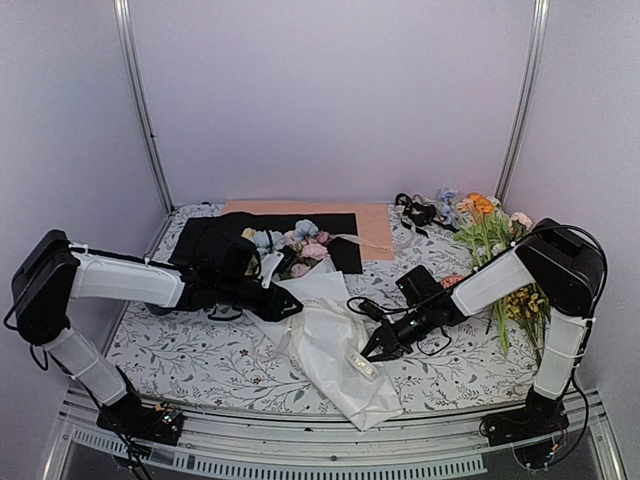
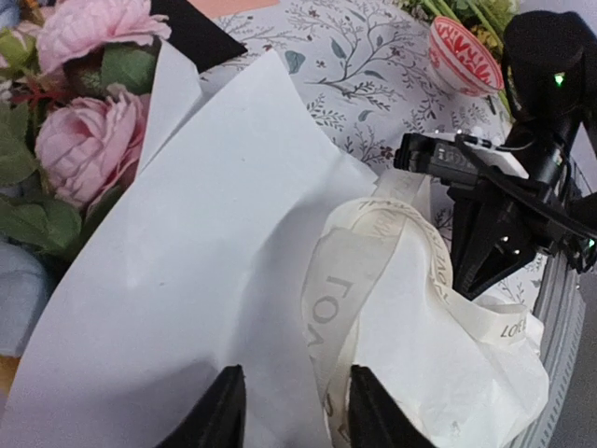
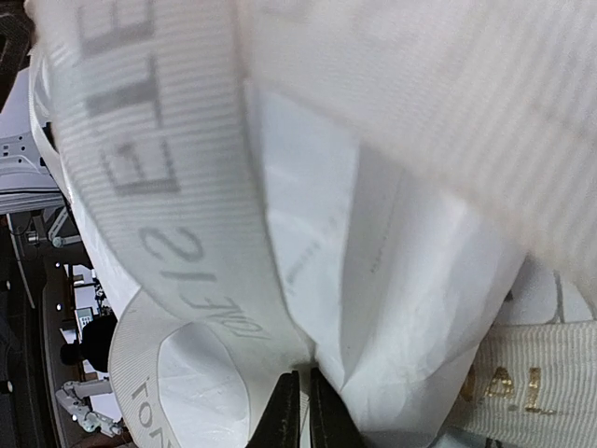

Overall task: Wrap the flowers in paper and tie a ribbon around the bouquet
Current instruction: Cross the ribbon over the folded bouquet.

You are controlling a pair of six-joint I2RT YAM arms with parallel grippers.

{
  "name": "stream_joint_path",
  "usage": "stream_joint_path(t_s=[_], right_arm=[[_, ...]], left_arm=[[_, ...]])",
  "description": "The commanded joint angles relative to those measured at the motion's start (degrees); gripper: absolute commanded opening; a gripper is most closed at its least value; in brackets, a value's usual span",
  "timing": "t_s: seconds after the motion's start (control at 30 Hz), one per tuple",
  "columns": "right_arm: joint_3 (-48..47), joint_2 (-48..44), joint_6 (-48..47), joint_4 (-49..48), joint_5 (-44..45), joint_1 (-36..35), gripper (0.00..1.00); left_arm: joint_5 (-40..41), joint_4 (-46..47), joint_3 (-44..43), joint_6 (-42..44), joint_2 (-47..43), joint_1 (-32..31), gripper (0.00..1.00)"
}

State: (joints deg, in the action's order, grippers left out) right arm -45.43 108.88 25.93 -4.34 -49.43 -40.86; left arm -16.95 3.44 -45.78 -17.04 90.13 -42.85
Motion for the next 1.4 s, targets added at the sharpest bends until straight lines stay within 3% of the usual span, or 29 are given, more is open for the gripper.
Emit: stream_joint_path(t_s=[0.0, 0.17, 0.3, 0.37, 0.53, 0.6, 0.73, 0.8, 1.0, 1.13, 1.2, 1.37], right_arm=[[1.13, 2.13, -0.10, 2.81, 4.45, 0.34, 0.08], [1.16, 2.21, -0.01, 2.48, 4.34, 0.34, 0.08], [1.16, 2.30, 0.00, 2.41, 4.25, 0.32, 0.08], [1.22, 2.30, -0.01, 2.30, 4.28, 0.34, 0.08], [1.06, 2.30, -0.09, 2.39, 4.25, 0.32, 0.07], [1.05, 2.22, -0.05, 2.45, 4.26, 0.32, 0.08], [0.82, 2.30, -0.16, 2.79, 4.25, 0.31, 0.08], [0.80, 2.30, -0.21, 2.89, 4.30, 0.31, 0.08], [1.00, 2.30, -0.18, 2.77, 4.41, 0.30, 0.08], [0.98, 2.34, -0.15, 2.89, 4.39, 0.33, 0.08], [0.93, 2.47, -0.18, 2.78, 4.41, 0.29, 0.08], [0.87, 2.48, -0.10, 2.77, 4.34, 0.34, 0.08]], left_arm=[[5.55, -5.64, -1.54, -1.11, -3.20, 0.03, 0.48], [13.11, -14.39, -3.96, -1.09, -8.20, -4.95, 0.64], [20.28, -22.94, -5.19, -5.94, -9.56, -10.00, 0.65], [22.12, -25.40, -5.14, -9.22, -9.63, -11.21, 0.57], [21.98, -24.99, -5.78, -13.89, -8.06, -15.20, 0.17], [21.38, -25.02, -5.85, -14.67, -6.93, -15.75, 0.17], [22.11, -25.83, -6.17, -14.67, -4.46, -15.90, 0.32], [21.58, -25.29, -6.82, -13.49, -3.57, -15.91, 0.34], [18.25, -21.41, -8.10, -11.37, -1.90, -16.20, 0.30], [17.02, -21.34, -8.93, -10.52, -1.10, -16.37, 0.19], [16.61, -21.12, -9.06, -10.10, -1.41, -16.85, 0.09], [16.63, -21.04, -9.16, -8.69, -2.36, -17.57, 0.10]])
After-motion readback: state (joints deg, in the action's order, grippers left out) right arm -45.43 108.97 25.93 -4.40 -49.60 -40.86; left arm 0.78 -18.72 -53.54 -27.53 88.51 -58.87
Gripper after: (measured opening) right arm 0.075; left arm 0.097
